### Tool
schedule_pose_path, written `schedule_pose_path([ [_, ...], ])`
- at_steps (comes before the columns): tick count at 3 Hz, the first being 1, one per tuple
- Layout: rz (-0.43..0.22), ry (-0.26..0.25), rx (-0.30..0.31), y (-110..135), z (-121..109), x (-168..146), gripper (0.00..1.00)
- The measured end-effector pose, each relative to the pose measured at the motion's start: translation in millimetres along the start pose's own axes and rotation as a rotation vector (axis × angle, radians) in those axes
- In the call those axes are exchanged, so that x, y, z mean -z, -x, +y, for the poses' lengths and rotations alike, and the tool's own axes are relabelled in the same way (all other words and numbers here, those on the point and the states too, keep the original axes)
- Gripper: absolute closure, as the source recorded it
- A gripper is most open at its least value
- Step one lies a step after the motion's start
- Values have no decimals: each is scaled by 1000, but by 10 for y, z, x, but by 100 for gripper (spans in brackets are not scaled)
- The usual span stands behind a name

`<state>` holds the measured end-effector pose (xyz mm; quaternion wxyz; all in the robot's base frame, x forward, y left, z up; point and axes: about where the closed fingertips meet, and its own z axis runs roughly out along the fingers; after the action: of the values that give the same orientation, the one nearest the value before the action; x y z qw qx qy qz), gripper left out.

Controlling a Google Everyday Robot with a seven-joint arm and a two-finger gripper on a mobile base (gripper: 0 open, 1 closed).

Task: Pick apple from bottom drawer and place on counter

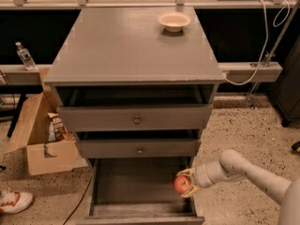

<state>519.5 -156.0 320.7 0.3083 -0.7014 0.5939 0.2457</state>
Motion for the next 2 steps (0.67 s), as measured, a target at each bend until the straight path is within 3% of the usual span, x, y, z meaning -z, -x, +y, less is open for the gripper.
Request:
schedule_pose_path([
  [1, -12, -7, 19, 331, 63, 460, 100],
  [2, 12, -60, 33, 759, 138, 1094, 100],
])
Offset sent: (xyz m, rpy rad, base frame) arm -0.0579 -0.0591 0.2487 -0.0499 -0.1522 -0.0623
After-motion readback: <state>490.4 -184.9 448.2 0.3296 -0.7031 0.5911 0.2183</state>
